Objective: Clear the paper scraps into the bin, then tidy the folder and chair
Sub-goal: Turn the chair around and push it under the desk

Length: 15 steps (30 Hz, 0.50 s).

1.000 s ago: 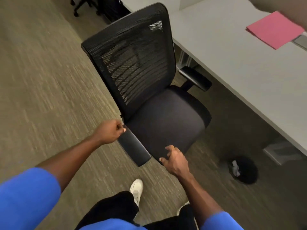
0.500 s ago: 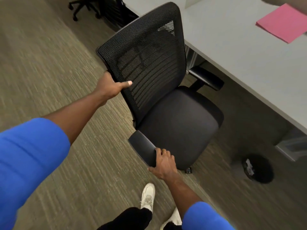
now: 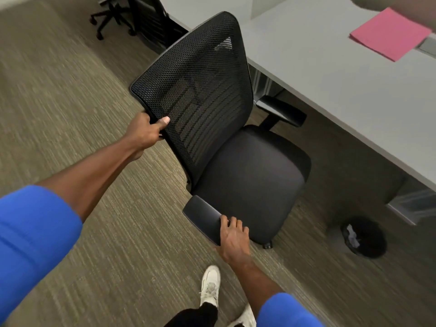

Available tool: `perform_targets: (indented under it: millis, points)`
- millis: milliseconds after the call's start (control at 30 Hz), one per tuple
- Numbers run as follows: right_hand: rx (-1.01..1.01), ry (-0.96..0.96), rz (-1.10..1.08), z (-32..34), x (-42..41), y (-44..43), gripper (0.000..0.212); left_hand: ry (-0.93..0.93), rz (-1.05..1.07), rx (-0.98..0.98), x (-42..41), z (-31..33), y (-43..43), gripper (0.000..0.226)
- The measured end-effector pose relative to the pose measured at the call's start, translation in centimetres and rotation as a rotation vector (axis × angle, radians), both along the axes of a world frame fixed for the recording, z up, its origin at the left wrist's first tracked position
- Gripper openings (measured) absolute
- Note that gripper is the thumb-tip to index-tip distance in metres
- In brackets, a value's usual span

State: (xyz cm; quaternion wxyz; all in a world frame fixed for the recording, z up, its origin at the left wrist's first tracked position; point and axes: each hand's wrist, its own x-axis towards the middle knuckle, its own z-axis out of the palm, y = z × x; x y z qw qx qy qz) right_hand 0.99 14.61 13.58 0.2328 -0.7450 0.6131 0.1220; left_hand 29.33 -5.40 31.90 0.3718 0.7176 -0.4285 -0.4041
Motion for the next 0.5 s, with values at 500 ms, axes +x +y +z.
perform_targets:
  millis: [500]
  points:
    - [-0.044, 0.026, 0.007, 0.7, -10.4, 2.2, 0.08, -0.098, -0.094, 0.004, -6.0, 0.6, 6.9, 0.031]
